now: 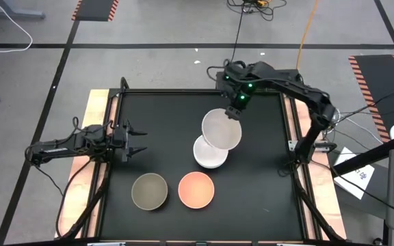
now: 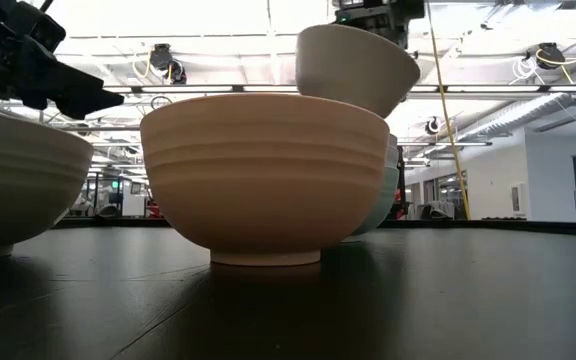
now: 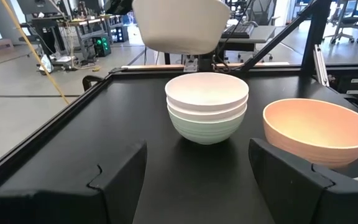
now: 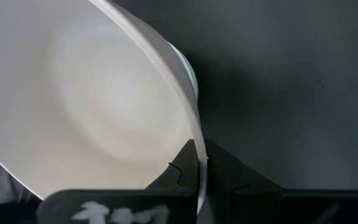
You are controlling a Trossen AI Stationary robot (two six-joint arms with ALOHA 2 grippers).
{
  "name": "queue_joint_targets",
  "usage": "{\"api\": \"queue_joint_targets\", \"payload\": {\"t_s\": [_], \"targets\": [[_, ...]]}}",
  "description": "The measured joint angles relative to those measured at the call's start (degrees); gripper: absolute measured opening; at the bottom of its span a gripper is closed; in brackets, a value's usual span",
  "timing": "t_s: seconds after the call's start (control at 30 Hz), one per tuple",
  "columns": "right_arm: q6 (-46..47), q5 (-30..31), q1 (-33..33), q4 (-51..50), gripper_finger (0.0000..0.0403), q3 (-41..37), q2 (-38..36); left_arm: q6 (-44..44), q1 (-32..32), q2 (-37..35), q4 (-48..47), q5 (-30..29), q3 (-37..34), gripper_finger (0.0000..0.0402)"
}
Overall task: Nest bowls inside each other
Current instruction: Stack the dirty white bowl on the white bowl
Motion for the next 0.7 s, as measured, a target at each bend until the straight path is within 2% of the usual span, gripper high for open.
{"api": "queue_joint_targets", "payload": {"t_s": [0.3,0.7], "targets": [[2.6,-0.1,6.5,-3.1,0.0,9.5,7.0,0.0,0.0,0.0,0.0,-0.1,0.0,0.028],[6.9,6.0,10.0,-8.7,0.0,10.9,12.7,0.5,0.0,0.0,0.0,0.4,0.0,0.028]]}}
